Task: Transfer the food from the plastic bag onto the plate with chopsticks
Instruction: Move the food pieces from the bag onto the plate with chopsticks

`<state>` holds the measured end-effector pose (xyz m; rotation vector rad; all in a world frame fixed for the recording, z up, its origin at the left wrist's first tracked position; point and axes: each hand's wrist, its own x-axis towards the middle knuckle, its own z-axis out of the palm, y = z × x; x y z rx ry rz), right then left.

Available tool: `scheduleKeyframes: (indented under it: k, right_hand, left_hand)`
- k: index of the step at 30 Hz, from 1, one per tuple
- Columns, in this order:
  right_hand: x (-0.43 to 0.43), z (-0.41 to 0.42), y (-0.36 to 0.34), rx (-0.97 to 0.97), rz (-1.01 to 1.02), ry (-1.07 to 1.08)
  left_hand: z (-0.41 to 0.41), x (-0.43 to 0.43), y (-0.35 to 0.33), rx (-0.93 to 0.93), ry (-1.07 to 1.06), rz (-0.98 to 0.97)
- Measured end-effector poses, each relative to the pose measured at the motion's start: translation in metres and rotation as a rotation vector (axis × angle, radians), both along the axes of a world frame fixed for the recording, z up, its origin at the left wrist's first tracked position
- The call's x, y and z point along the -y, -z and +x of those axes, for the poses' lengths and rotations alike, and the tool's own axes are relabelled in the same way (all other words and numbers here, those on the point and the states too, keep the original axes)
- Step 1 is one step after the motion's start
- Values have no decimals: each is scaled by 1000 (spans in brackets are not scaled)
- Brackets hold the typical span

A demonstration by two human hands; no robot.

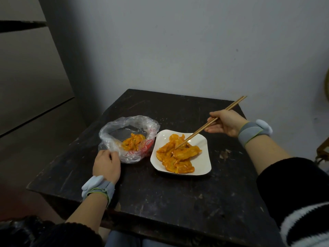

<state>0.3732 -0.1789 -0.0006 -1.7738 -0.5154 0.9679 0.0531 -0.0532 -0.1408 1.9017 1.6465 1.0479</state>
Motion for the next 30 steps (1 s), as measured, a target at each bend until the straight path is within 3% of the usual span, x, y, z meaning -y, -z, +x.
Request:
scheduleKeyframes:
  k: [9,16,21,30]
  right_hand:
    - [-6,-8,-11,137,81,50]
    - [-18,-23,-15,35,248,75]
    - [-36,-51,-9,-15,312,2]
    - [-71,-102,3,69,295,-211]
  left_hand:
    - [0,0,-1,13,-3,-5]
    - [-1,0,-1,48,-5,-12]
    - [-2,1,-3,84,-8,-19]
    - [-3,1,-4,145,-26,-41]
